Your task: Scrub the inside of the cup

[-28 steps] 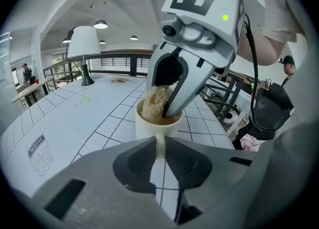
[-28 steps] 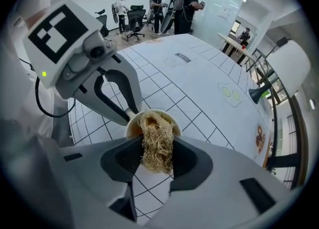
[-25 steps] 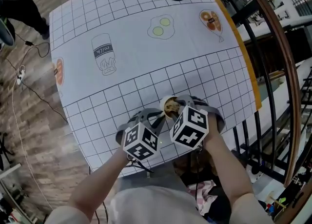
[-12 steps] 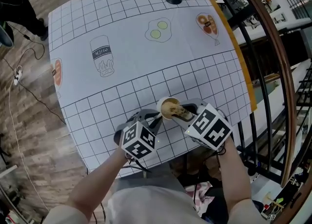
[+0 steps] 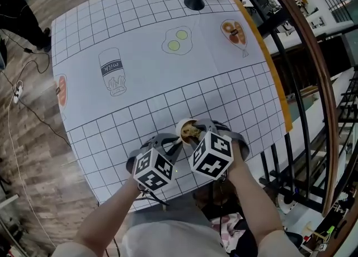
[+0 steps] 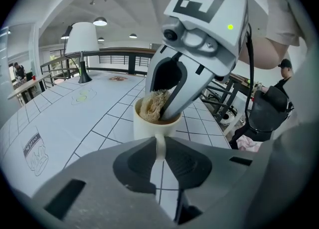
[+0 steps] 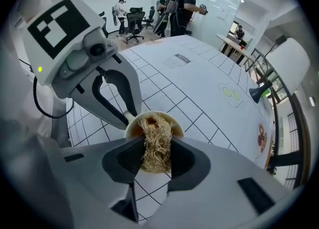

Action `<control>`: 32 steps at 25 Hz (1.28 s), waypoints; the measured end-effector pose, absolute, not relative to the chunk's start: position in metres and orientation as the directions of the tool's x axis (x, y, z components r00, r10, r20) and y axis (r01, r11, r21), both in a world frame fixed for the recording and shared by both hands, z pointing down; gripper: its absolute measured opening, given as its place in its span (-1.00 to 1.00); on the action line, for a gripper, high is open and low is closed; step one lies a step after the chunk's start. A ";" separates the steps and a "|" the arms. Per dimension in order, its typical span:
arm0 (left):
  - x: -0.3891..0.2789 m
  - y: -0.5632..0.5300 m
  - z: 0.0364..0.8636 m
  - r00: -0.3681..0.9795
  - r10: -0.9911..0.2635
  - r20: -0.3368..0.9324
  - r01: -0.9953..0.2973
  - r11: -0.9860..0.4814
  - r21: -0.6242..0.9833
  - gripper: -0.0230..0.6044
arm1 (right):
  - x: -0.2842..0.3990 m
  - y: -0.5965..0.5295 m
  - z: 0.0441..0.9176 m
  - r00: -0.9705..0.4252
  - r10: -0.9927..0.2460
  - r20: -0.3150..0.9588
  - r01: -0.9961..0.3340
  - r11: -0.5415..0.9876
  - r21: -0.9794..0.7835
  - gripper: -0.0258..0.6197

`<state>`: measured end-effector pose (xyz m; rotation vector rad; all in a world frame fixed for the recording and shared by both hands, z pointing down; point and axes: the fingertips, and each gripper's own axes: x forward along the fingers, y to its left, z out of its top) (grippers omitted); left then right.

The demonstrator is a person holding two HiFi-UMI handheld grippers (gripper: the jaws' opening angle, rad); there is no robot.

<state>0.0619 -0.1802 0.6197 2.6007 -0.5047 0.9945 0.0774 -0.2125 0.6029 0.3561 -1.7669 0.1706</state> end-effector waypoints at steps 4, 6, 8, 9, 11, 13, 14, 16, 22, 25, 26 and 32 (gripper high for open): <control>0.062 -0.182 0.621 0.699 -0.216 0.681 -0.438 -0.883 0.170 -0.73 | 0.075 -0.209 0.606 -0.232 -0.049 0.971 -0.339 0.940 -0.033 -0.56; 0.063 -0.182 0.621 0.699 -0.218 0.681 -0.445 -0.878 0.175 -0.73 | 0.075 -0.205 0.598 -0.310 0.004 0.951 -0.369 0.921 -0.124 -0.56; 0.063 -0.181 0.621 0.698 -0.217 0.683 -0.444 -0.879 0.175 -0.73 | 0.077 -0.202 0.584 -0.379 0.010 0.925 -0.407 0.896 -0.176 -0.56; 0.063 -0.181 0.621 0.698 -0.217 0.683 -0.441 -0.881 0.171 -0.73 | 0.079 -0.202 0.575 -0.405 0.001 0.914 -0.426 0.884 -0.190 -0.56; 0.063 -0.181 0.620 0.698 -0.215 0.683 -0.434 -0.886 0.164 -0.73 | 0.083 -0.204 0.560 -0.439 -0.026 0.898 -0.454 0.869 -0.196 -0.56; 0.063 -0.181 0.620 0.702 -0.213 0.680 -0.426 -0.890 0.162 -0.73 | 0.088 -0.209 0.553 -0.418 -0.070 0.906 -0.465 0.873 -0.148 -0.56; 0.063 -0.182 0.620 0.705 -0.213 0.677 -0.424 -0.891 0.161 -0.73 | 0.090 -0.213 0.555 -0.387 -0.097 0.917 -0.454 0.886 -0.098 -0.55; 0.063 -0.182 0.620 0.708 -0.212 0.673 -0.419 -0.894 0.159 -0.73 | 0.087 -0.219 0.568 -0.304 -0.138 0.943 -0.383 0.924 0.012 -0.55; 0.065 -0.181 0.620 0.721 -0.175 0.670 -0.370 -0.916 0.158 -0.73 | 0.075 -0.214 0.608 -0.179 -0.148 0.973 -0.177 0.977 0.116 -0.55; 0.064 -0.181 0.620 0.718 -0.180 0.672 -0.373 -0.915 0.154 -0.73 | 0.075 -0.207 0.607 -0.226 -0.032 0.974 -0.194 0.981 -0.013 -0.56; 0.063 -0.182 0.621 0.714 -0.193 0.673 -0.384 -0.912 0.145 -0.73 | 0.075 -0.203 0.605 -0.253 0.026 0.967 -0.212 0.974 -0.081 -0.56; 0.061 -0.185 0.622 0.709 -0.206 0.675 -0.403 -0.903 0.147 -0.74 | 0.082 -0.209 0.562 -0.485 0.086 0.870 -0.352 0.892 -0.284 -0.57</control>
